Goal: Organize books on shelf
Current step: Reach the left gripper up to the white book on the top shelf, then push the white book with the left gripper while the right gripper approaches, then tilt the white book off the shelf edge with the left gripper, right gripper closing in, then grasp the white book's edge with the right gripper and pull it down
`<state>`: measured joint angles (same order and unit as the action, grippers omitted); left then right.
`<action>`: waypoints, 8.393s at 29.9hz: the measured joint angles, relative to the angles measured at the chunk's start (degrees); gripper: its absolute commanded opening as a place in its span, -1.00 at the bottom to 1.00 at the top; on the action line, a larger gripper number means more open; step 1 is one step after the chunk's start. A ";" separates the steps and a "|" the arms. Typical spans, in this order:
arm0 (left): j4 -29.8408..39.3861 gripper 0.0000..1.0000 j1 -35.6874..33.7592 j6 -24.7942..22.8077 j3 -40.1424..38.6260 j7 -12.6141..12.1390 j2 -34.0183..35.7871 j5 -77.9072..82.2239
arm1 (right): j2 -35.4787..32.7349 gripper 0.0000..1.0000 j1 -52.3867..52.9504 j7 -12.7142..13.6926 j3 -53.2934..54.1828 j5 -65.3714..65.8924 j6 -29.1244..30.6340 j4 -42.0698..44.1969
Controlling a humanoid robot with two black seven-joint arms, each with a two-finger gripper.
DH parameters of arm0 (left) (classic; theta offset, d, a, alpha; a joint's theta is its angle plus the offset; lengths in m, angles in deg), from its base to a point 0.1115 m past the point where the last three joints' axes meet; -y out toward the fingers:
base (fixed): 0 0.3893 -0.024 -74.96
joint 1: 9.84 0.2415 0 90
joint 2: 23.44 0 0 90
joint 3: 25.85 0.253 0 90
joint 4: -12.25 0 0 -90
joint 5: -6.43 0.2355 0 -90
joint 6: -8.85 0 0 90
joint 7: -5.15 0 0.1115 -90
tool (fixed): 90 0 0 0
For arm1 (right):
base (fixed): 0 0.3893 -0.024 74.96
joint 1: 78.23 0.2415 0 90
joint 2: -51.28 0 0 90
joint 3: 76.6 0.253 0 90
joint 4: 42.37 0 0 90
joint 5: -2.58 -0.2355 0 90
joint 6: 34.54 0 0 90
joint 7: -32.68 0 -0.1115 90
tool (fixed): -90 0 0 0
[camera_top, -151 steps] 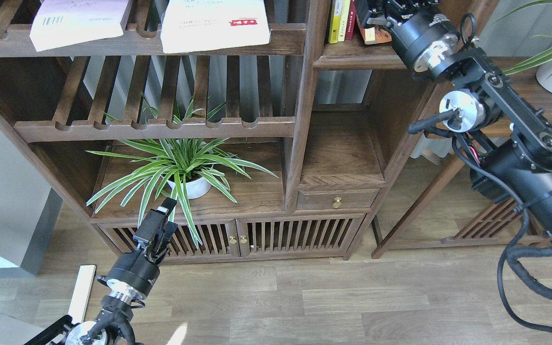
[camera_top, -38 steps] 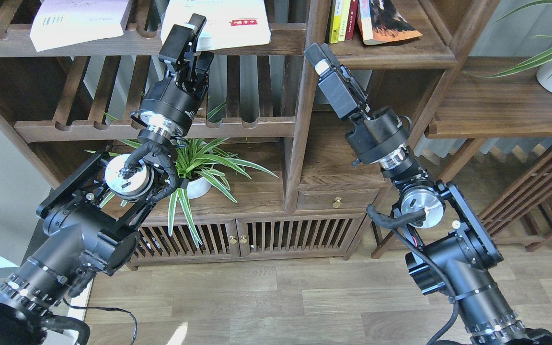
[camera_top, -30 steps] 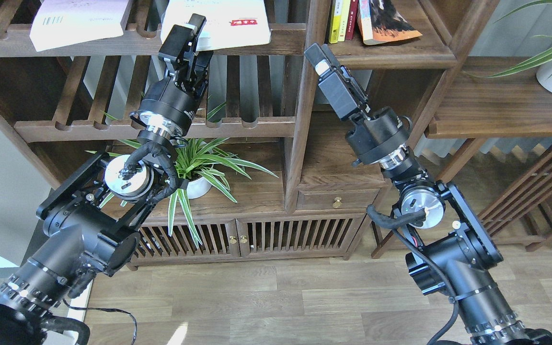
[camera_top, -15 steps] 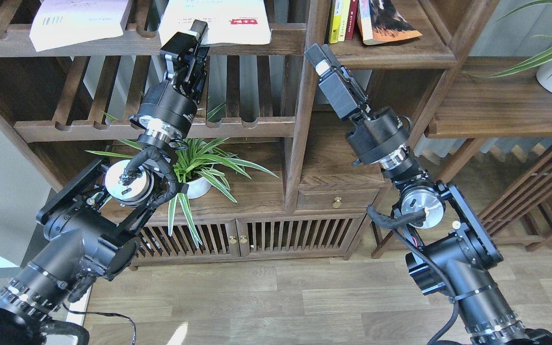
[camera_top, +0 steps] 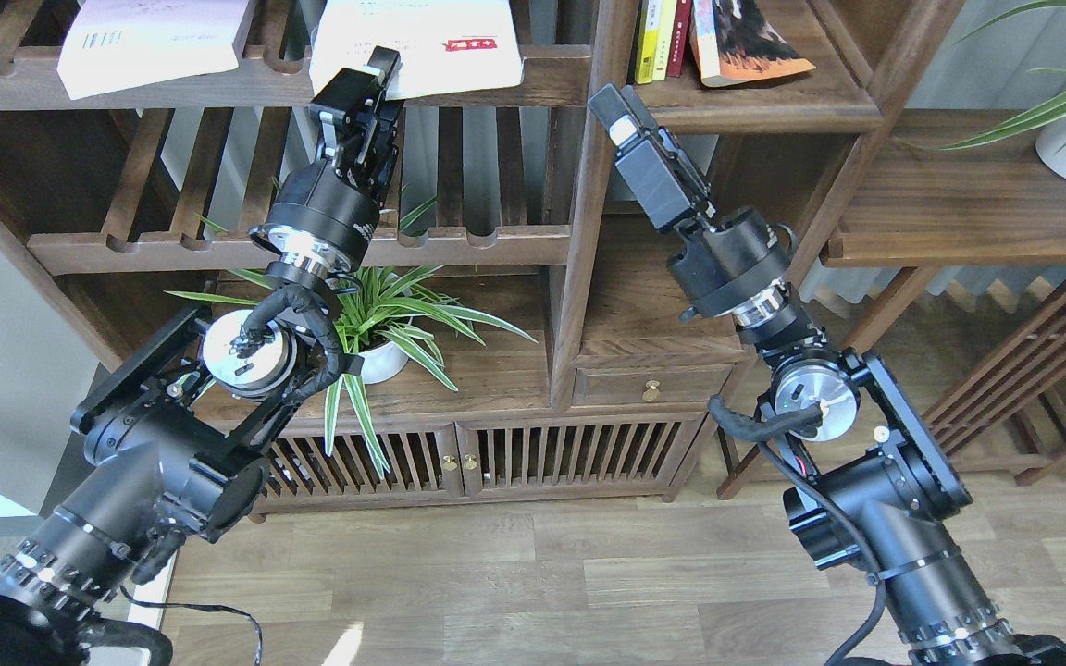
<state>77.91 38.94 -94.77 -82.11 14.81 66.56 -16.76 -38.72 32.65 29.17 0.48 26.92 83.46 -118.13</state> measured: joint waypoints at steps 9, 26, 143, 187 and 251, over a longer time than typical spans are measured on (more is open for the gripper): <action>0.00 -0.20 -0.08 0.97 -0.95 0.00 0.00 -0.09 | 0.00 0.25 0.04 0.00 0.00 0.00 0.00 0.00; 0.65 -0.55 0.13 -0.59 -1.72 0.16 0.00 -0.20 | 0.00 0.25 -0.04 0.00 0.00 0.00 0.00 0.00; 15.10 -1.00 11.98 -14.38 1.93 -2.47 5.81 5.22 | 0.00 0.33 14.42 0.00 -10.67 -16.78 -9.92 10.90; 15.69 -1.00 14.67 -14.38 2.19 -3.68 7.68 5.38 | 0.00 -0.11 19.40 0.16 -17.04 -18.52 -10.18 10.63; 13.12 -0.10 13.81 -14.39 -2.41 -2.67 7.83 5.04 | 0.00 -0.90 15.44 -0.05 -23.91 -18.61 -4.25 7.42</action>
<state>91.03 52.75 -109.16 -84.52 12.14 74.39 -11.72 -38.72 48.08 29.12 -23.42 8.31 79.20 -110.71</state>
